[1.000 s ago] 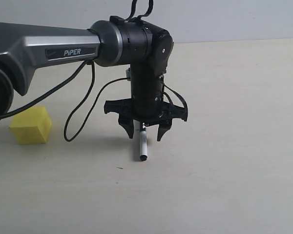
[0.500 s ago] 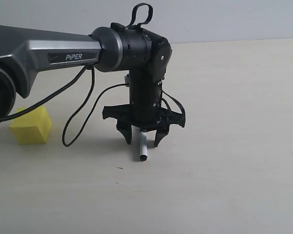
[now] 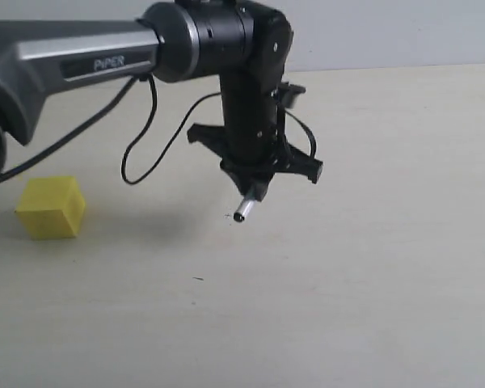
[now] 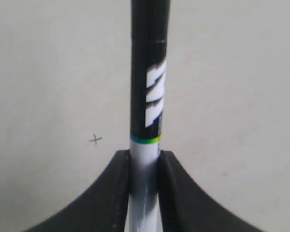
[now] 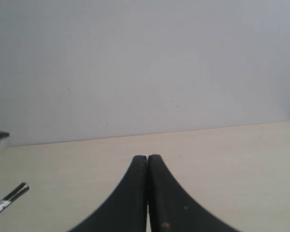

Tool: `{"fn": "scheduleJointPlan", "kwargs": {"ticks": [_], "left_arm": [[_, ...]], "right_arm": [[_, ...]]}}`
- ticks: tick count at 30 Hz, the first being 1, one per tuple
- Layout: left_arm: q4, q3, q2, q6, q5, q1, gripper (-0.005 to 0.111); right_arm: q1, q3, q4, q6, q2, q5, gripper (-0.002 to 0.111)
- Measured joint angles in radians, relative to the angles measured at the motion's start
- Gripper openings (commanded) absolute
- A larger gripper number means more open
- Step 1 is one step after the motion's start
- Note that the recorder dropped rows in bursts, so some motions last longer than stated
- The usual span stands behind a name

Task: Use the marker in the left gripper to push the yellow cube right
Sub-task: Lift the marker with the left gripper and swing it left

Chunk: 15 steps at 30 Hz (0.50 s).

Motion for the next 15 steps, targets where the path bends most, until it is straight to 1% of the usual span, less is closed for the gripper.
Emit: {"fn": "scheduleJointPlan", "kwargs": {"ticks": [4,7,10,11,13,15], "left_arm": [[0.034,-0.005,-0.12,0.174,0.0,0.002,0.0],[0.047,0.03,-0.221,0.301,0.002,0.028,0.0],[0.027,0.115,-0.331,0.5,0.002,0.067,0.0],[0.011,0.167,-0.382,0.577,0.002,0.086,0.0],[0.0,0.247,-0.457,0.654,0.004,0.115,0.0],[0.029,0.323,-0.53,0.7,0.008,0.159,0.0]], "right_arm": [[0.0,0.0,0.0,0.0,0.0,0.0,0.0],[0.0,0.0,0.0,0.0,0.0,0.0,0.0],[0.0,0.0,0.0,0.0,0.0,0.0,0.0],[0.0,0.0,0.0,0.0,0.0,0.0,0.0],[0.0,0.0,0.0,0.0,0.0,0.0,0.0],[0.0,0.0,0.0,0.0,0.0,0.0,0.0]]}}
